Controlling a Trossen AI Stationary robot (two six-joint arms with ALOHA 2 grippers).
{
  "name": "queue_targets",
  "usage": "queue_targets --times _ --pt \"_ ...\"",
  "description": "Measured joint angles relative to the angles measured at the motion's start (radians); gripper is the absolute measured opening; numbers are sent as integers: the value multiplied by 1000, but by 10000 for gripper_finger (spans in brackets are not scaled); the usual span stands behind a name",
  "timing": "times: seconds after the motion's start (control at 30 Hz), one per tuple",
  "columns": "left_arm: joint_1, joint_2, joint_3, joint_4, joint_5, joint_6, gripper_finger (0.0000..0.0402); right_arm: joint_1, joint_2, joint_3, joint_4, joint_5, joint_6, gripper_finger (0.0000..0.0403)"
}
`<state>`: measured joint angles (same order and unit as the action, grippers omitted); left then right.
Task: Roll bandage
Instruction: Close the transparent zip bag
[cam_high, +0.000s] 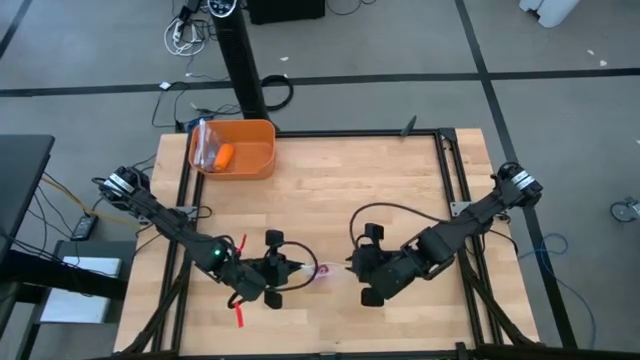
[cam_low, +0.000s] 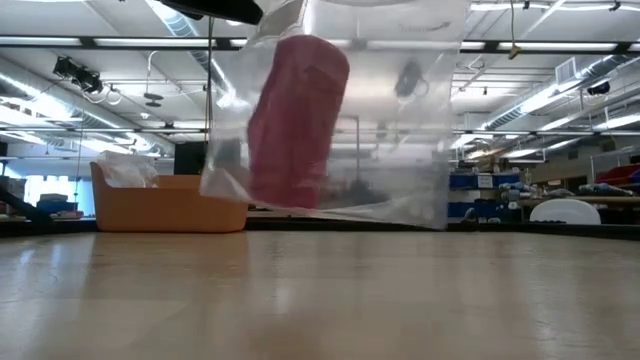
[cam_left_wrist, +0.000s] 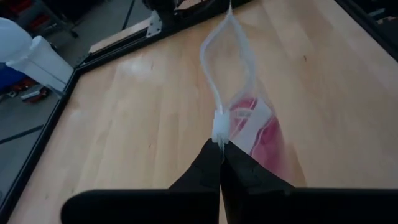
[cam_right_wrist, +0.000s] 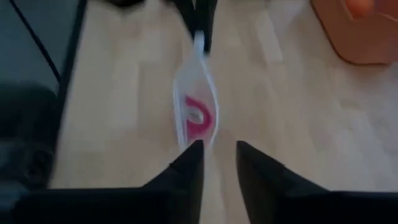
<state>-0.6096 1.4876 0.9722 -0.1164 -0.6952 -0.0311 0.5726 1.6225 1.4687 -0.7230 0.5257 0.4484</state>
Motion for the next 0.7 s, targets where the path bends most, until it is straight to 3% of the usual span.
queue_targets --times 0.23,0.7 --pt "16 1 1 117 6 -31 2 -44 30 1 212 -22 -146 152" --pt "66 2 107 -28 20 -56 1 -104 79 -1 352 -52 -315 113"
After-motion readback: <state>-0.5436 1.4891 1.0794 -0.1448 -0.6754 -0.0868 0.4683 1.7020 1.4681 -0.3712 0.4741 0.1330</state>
